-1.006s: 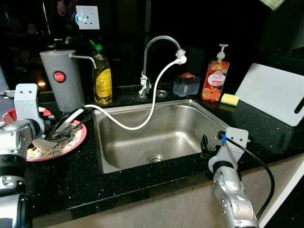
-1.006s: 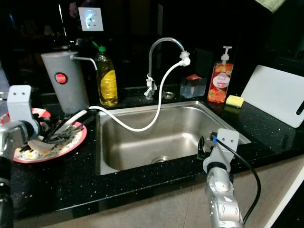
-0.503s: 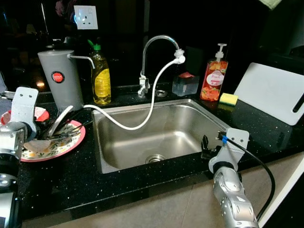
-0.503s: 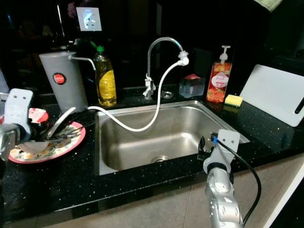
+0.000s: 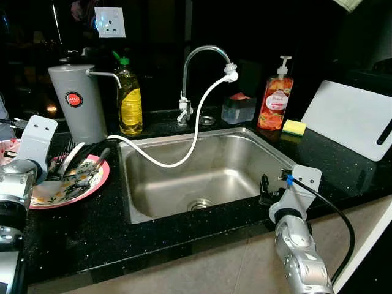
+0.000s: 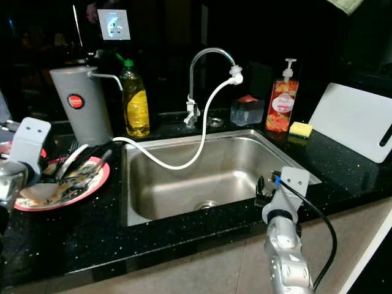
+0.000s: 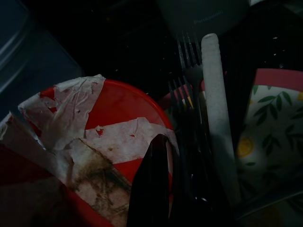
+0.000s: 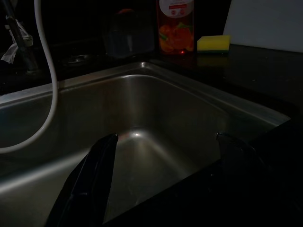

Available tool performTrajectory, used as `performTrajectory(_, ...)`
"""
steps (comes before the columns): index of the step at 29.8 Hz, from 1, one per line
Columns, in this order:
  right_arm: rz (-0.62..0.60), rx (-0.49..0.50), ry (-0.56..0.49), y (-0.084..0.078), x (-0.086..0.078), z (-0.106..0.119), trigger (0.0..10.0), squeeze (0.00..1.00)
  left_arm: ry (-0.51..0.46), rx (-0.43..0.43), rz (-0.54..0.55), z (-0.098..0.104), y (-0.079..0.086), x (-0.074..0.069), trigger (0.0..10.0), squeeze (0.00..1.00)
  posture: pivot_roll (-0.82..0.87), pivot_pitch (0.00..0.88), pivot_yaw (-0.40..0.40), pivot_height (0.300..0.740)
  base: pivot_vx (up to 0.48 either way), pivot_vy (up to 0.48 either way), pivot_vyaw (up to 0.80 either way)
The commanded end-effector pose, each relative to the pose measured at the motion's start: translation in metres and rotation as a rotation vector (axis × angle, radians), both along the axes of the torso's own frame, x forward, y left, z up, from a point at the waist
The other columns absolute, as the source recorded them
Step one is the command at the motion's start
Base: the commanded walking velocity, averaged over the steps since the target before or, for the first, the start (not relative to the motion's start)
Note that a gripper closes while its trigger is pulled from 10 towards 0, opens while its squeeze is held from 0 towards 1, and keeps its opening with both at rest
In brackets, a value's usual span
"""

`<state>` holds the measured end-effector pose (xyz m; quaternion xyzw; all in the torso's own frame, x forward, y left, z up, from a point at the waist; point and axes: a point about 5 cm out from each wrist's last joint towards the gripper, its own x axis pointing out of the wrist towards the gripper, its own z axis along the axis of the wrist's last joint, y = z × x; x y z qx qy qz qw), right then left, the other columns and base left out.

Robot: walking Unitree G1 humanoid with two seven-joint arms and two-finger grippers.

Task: Kitchen organization

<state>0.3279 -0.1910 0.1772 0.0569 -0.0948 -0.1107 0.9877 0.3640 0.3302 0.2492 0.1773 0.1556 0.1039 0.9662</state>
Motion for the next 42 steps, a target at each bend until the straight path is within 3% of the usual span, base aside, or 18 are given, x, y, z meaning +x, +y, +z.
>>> performTrajectory(1, -0.009, 0.004, -0.007, -0.002, -0.001, 0.001, 10.0, 0.00, 0.023, 0.061, 0.036, -0.002, 0.012, -0.006, 0.0, 0.00, -0.05, 0.000, 0.001, 0.740, 0.000, 0.000, 0.00)
performTrajectory(2, -0.009, 0.004, -0.007, -0.002, -0.001, 0.001, 10.0, 0.00, 0.010, 0.073, 0.039, 0.000, 0.012, -0.006, 10.0, 0.00, -0.05, 0.000, -0.004, 0.740, 0.000, 0.000, 0.00)
performTrajectory(5, -0.008, 0.004, -0.007, -0.002, -0.001, 0.001, 10.0, 0.00, 0.002, 0.080, 0.042, 0.002, 0.012, -0.006, 10.0, 0.00, -0.05, 0.000, -0.004, 0.740, 0.000, 0.000, 0.00)
performTrajectory(11, -0.007, 0.002, -0.007, -0.002, -0.001, 0.002, 10.0, 0.00, -0.138, 0.212, 0.054, 0.025, 0.008, -0.003, 10.0, 0.00, -0.06, 0.000, -0.005, 0.740, 0.000, 0.000, 0.00)
performTrajectory(14, -0.008, 0.003, -0.007, -0.002, -0.001, 0.002, 10.0, 0.00, -0.178, 0.226, 0.060, 0.031, 0.006, -0.003, 10.0, 0.00, -0.06, 0.000, -0.005, 0.740, 0.000, 0.000, 0.00)
performTrajectory(19, -0.007, 0.001, -0.007, -0.002, -0.001, 0.002, 10.0, 0.00, -0.257, 0.228, 0.046, 0.040, 0.000, -0.002, 10.0, 0.00, -0.06, 0.000, -0.009, 0.740, 0.000, 0.000, 0.00)
performTrajectory(27, -0.004, -0.003, -0.014, -0.004, 0.000, 0.004, 10.0, 0.00, -0.402, 0.234, -0.142, 0.058, -0.029, -0.004, 10.0, 0.00, -0.06, 0.000, -0.010, 0.740, 0.000, 0.000, 0.00)
performTrajectory(35, -0.002, -0.003, -0.018, -0.003, 0.000, 0.006, 10.0, 0.00, -0.439, 0.187, -0.271, 0.065, -0.048, -0.008, 10.0, 0.00, -0.06, 0.000, -0.010, 0.740, 0.000, 0.000, 0.00)
performTrajectory(42, -0.003, -0.003, -0.017, -0.004, 0.000, 0.005, 10.0, 0.00, -0.438, 0.165, -0.263, 0.062, -0.047, -0.010, 10.0, 0.00, -0.06, 0.000, -0.008, 0.740, 0.000, 0.000, 0.00)
